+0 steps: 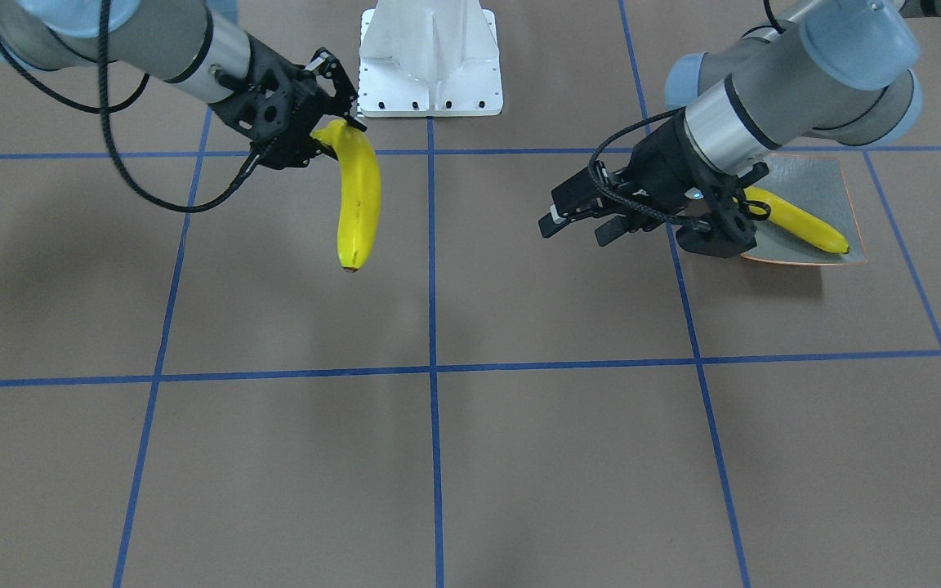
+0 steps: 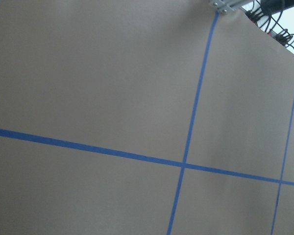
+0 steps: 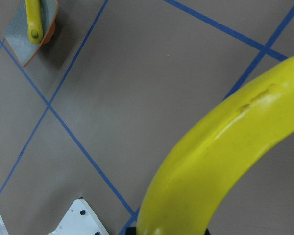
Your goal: Transfer all bananas from basket to plate
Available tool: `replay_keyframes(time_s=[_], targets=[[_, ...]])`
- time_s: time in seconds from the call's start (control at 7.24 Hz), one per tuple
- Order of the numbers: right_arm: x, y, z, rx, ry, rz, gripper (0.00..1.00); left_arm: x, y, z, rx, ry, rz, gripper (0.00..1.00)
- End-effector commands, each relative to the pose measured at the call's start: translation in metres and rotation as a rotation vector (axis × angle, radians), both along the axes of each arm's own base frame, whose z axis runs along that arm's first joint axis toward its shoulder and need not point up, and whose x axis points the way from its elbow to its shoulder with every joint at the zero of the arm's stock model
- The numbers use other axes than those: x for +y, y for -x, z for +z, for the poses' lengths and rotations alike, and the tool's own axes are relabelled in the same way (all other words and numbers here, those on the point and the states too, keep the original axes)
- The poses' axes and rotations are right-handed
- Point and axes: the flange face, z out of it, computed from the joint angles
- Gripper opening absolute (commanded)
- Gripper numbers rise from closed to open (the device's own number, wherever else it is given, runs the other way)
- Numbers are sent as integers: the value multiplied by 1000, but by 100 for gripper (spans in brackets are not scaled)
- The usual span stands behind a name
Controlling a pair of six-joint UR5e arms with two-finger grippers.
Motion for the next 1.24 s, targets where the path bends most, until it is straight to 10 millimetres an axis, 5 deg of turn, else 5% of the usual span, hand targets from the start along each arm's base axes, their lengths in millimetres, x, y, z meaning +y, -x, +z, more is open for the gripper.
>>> replay_keyframes(time_s=[0.0,0.28,0.69,1.11], targets=[[16,33,-35,-13,-35,38,0,10,-18,-17,16,-3,29,100],[9,46,-53,-19,-48,53,0,17,-28,-25,26,12,48,100],[17,52,-62,-55,-45,89,0,30,-43,-62,66,60,69,100],[21,52,-66,-83,-35,96,0,35,-52,-62,66,59,84,93]])
